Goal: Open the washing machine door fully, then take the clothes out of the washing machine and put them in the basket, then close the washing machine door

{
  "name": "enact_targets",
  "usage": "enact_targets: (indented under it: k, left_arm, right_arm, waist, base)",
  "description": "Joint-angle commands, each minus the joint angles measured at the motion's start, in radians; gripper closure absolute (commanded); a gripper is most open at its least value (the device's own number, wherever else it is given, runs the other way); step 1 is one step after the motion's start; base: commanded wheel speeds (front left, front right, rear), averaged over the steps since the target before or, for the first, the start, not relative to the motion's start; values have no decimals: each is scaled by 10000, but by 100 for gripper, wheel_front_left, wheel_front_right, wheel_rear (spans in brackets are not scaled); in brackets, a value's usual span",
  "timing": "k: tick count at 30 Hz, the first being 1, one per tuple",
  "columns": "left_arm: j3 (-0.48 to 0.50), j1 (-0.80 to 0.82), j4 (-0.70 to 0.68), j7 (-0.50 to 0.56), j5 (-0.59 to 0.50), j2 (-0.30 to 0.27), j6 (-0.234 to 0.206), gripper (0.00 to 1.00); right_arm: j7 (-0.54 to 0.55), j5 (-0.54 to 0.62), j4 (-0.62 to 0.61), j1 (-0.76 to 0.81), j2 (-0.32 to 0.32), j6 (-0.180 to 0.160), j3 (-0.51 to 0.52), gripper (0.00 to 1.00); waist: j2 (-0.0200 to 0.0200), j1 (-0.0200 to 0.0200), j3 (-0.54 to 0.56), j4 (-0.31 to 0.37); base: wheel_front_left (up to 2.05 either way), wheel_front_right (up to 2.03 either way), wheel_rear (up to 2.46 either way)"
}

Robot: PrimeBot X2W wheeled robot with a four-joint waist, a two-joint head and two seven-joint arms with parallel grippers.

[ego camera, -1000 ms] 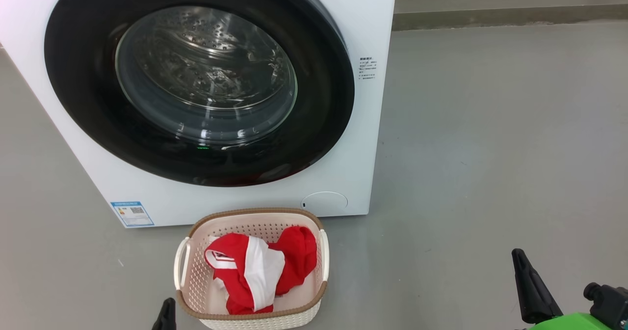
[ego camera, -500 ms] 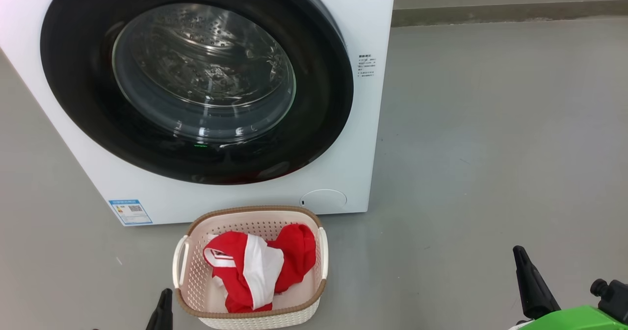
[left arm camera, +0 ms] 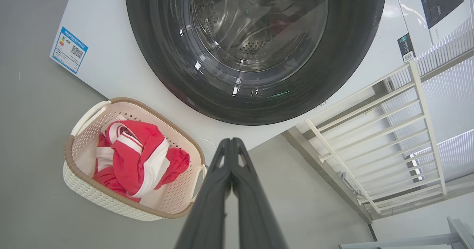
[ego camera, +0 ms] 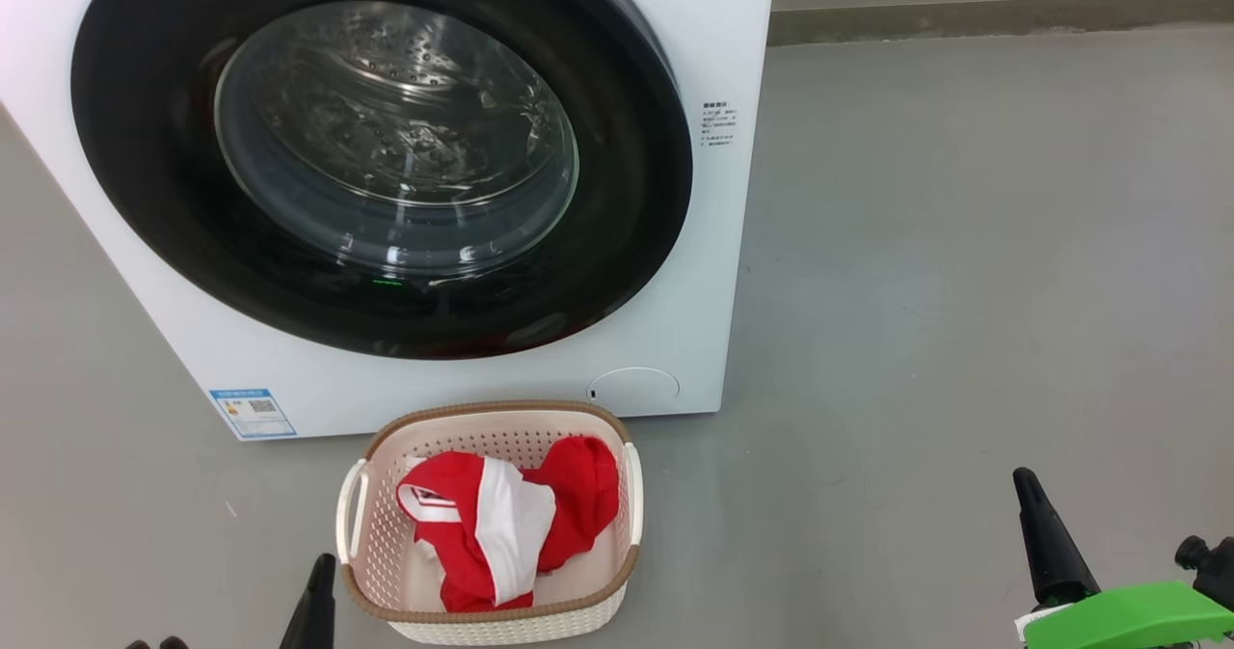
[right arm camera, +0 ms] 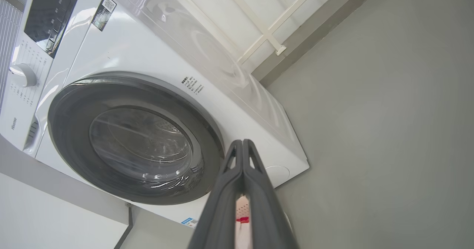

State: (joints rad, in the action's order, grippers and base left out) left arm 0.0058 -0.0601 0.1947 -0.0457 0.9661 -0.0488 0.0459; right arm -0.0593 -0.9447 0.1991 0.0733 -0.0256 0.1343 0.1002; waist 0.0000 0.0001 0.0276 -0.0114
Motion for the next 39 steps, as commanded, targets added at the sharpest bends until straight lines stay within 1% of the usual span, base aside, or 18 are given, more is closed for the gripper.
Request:
enact_targets:
  k: [1, 39]
  left_arm:
    - [293, 480, -175, 75, 370, -62, 152, 100]
    - [846, 1320, 302, 1136, 4599, -29, 638, 100]
  right_arm:
    - [121, -408, -187, -564, -172, -19, -58, 100]
    - [1218, -4788, 261, -1433, -251, -31, 47, 100]
  waist:
    - [0, -1, -11, 4]
    - [0, -1, -218, 81]
  base:
    - [0, 0, 0]
    - [0, 0, 0]
